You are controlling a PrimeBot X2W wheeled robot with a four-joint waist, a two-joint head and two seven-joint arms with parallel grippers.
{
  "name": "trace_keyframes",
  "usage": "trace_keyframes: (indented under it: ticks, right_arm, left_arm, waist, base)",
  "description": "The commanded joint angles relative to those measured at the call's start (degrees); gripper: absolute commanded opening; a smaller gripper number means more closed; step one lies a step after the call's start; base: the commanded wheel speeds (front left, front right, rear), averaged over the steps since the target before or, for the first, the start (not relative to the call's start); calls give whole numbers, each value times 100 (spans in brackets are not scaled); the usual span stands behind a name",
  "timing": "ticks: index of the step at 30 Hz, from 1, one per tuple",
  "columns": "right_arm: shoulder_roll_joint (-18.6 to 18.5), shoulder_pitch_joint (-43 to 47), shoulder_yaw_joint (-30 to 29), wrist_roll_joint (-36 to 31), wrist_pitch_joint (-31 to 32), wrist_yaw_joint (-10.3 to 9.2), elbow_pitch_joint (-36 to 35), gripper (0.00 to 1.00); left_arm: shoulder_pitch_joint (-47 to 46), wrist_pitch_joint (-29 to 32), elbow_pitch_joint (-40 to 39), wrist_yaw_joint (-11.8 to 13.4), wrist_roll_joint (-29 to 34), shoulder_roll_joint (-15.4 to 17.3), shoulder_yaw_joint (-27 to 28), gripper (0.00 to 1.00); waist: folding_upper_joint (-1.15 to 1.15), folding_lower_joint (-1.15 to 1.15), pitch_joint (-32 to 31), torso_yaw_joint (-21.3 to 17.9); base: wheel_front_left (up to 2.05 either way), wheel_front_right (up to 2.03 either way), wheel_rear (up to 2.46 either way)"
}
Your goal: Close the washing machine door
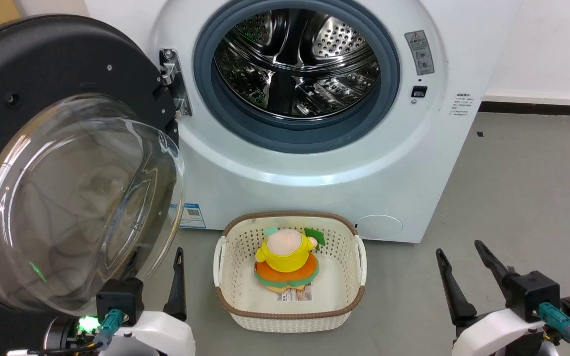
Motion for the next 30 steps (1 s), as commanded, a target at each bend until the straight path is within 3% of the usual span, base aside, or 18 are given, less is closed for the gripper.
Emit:
trace_keyframes:
  ticks: [1,12,30]
  right_arm:
    - [2,20,4,42,-49,0,-6,100]
    - [5,56,33,129,-182,1,-10,100]
    - [-19,66,166,302,-435,1,12,100]
  left_arm:
    - [-1,-45,6,20,-40,0,-11,100]
    - [10,-177,-5,47,-87,-1,-63,100]
    - [87,-428,-122,89,-133,2,-106,100]
  waist:
    - [0,0,-1,8]
    - [0,0,-22,178]
    - [0,0,-26,941]
  base:
    - [0,0,0]
    - [0,0,0]
    - [0,0,0]
